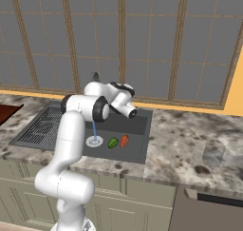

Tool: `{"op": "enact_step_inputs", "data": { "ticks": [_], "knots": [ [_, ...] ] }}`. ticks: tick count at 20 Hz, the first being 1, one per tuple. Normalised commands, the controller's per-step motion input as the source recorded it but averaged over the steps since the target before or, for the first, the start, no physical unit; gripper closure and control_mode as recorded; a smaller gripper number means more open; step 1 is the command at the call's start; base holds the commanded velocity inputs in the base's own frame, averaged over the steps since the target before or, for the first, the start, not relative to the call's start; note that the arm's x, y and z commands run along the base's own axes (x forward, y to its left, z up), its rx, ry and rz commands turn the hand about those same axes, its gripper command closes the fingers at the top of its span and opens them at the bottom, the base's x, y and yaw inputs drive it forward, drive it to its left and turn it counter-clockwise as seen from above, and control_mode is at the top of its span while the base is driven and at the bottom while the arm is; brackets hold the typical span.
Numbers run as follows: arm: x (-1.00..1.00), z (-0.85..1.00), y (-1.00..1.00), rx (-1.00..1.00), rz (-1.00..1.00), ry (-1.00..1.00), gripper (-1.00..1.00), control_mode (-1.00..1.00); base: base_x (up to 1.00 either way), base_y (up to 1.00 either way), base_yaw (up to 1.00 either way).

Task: Pick up all produce items and place them in the sink. Turn on the sink faucet to wash them. Then turn the sink off and put them in the tray.

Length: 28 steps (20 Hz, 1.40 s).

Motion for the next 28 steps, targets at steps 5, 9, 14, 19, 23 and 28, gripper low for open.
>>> {"op": "enact_step_inputs", "data": {
  "ticks": [5,9,14,19,23,28],
  "knots": [
    [0.0,0.0,0.29,0.0,0.38,-0.24,1.0,-1.0,0.0,0.0,0.0],
    [0.0,0.0,0.44,0.0,0.43,-0.26,1.0,-1.0,0.0,0.0,0.0],
    [0.0,0.0,0.41,0.0,0.47,-0.27,1.0,-1.0,0.0,0.0,0.0],
    [0.0,0.0,0.24,0.0,0.52,-0.29,1.0,-1.0,0.0,0.0,0.0],
    [-0.19,0.24,-0.09,0.0,0.45,-0.31,-1.0,-1.0,0.0,0.0,0.0],
    [-0.63,0.43,-0.81,0.02,0.21,-0.19,-1.0,-1.0,0.0,0.0,0.0]
  ]
}}
